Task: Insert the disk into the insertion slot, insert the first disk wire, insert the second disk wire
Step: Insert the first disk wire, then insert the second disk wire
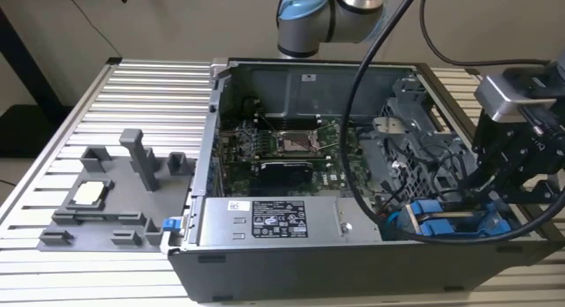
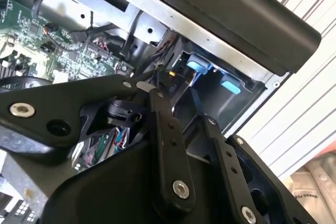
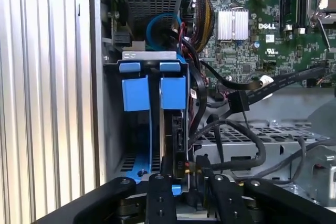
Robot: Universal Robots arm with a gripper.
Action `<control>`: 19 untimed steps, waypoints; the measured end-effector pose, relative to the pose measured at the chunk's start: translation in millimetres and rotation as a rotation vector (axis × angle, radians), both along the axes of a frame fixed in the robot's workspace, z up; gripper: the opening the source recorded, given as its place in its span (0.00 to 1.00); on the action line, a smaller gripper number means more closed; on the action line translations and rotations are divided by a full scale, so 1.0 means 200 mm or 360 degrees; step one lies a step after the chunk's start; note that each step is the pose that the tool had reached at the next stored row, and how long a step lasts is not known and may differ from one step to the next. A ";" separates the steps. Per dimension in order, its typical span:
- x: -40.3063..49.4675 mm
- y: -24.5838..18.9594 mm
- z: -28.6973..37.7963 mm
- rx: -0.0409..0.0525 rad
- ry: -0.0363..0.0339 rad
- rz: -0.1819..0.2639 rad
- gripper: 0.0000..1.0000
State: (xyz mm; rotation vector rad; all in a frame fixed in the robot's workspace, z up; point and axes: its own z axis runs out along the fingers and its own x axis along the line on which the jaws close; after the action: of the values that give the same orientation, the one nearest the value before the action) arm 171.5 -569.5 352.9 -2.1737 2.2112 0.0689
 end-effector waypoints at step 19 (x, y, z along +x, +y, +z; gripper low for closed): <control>-0.012 0.061 0.174 0.0022 0.0000 0.0000 0.33</control>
State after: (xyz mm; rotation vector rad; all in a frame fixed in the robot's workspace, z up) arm 169.0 -557.3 387.8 -2.1666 2.2039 0.0841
